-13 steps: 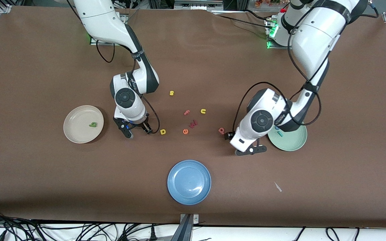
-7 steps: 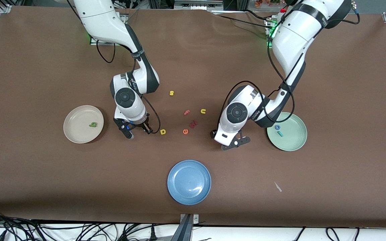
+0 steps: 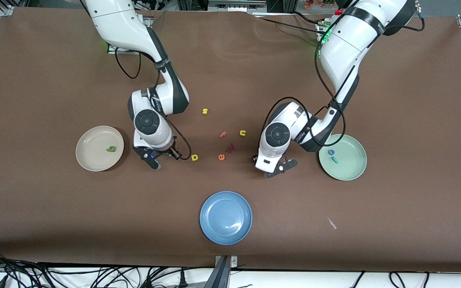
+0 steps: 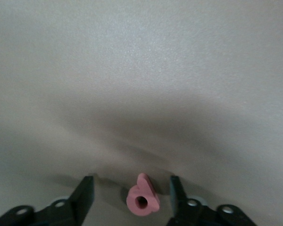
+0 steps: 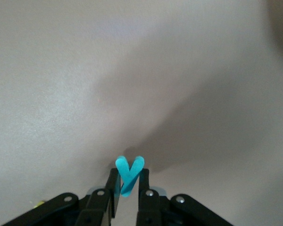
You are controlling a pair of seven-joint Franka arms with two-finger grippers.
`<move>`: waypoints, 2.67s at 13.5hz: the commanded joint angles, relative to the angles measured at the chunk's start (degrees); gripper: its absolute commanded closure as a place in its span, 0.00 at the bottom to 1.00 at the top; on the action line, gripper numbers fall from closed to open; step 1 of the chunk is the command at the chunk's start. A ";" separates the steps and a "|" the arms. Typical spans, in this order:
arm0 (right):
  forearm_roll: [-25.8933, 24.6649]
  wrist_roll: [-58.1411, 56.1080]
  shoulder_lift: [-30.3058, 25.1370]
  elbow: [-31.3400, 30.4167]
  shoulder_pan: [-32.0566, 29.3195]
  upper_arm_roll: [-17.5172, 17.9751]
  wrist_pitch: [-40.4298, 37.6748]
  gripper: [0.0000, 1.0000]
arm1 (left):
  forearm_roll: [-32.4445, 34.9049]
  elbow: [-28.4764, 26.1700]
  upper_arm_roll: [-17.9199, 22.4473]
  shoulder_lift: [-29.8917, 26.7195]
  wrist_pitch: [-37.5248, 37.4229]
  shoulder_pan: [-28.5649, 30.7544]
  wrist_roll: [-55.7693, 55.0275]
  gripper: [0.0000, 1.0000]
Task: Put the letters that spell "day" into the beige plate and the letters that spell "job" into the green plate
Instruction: 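Grasp the pink d with the left gripper while the right gripper grasps the y, then drop the y on the beige plate while the left gripper carries the d, then drop the d on the green plate while the right gripper reaches the a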
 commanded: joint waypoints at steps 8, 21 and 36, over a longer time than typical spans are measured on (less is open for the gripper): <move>-0.04 -43.39 -8.69 -10.91 -0.15 -13.53 -3.86 1.00 | -5.15 0.02 0.18 0.28 0.01 -0.46 -1.15 0.62; 2.24 -55.98 -5.09 -9.79 -1.38 -18.12 -4.03 0.00 | -4.18 0.37 0.26 -6.65 -12.09 6.29 14.28 1.00; 6.46 -53.35 -0.35 6.82 -1.12 -0.29 -8.35 0.00 | -1.64 -11.68 0.26 -13.16 -11.58 25.82 47.89 0.00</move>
